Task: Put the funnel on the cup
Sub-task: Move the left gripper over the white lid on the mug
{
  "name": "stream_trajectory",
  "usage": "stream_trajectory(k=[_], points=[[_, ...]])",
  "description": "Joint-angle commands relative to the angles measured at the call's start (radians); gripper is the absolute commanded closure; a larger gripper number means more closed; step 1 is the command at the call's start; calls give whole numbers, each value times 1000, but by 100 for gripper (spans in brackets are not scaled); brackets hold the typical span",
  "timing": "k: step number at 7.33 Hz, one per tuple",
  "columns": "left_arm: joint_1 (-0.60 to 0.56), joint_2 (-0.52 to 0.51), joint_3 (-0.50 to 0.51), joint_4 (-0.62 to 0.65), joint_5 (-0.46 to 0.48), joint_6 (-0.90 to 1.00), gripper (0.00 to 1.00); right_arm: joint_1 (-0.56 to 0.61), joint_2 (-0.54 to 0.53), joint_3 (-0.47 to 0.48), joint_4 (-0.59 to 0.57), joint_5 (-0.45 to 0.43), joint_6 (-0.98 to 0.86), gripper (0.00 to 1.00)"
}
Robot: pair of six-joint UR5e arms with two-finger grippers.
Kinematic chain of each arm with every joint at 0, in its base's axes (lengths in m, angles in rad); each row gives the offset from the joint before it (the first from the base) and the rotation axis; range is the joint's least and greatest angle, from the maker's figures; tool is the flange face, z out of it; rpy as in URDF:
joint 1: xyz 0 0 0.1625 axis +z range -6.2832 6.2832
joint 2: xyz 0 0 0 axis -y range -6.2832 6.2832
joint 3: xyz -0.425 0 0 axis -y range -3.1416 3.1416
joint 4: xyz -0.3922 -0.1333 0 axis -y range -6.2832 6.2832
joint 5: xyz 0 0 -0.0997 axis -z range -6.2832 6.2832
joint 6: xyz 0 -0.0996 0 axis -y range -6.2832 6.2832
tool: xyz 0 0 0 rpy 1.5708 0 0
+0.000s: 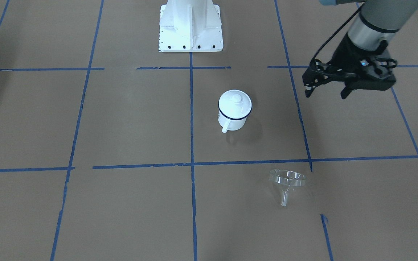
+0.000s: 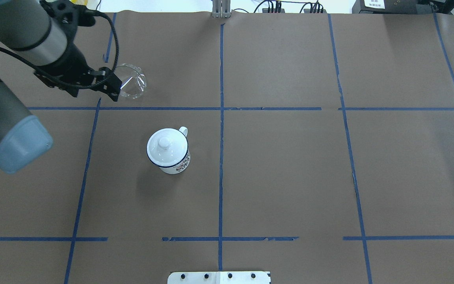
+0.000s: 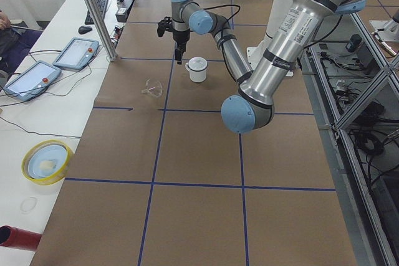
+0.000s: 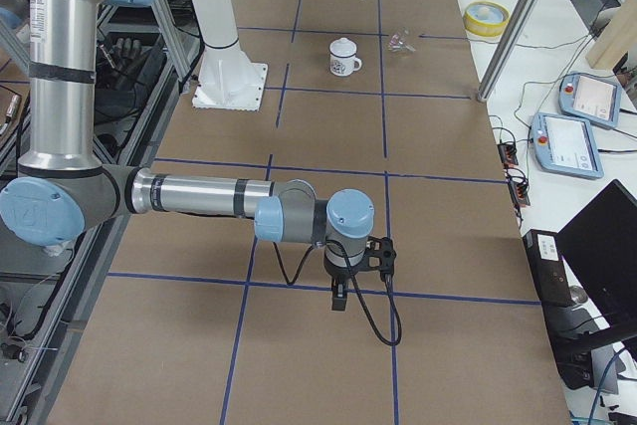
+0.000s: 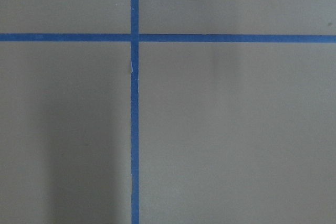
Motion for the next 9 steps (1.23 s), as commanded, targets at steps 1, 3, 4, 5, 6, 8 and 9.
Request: stream_trajectory(k=[1, 3, 4, 5, 6, 8, 9], points=[[146, -82, 57, -28, 57, -256, 0, 0, 0, 0, 0, 0, 0, 0], [188, -86, 160, -164, 85, -305, 0, 0, 0, 0, 0, 0, 0, 0], [196, -83, 185, -186, 84, -313, 0, 0, 0, 0, 0, 0, 0, 0], [211, -84, 186, -186, 85, -326, 4, 0, 0, 0, 0, 0, 0, 0], [225, -84, 186, -186, 88, -334, 10, 0, 0, 0, 0, 0, 0, 0], [225, -83, 186, -186, 88, -336, 25, 0, 0, 0, 0, 0, 0, 0], [234, -80, 187, -186, 88, -336, 30, 0, 0, 0, 0, 0, 0, 0]])
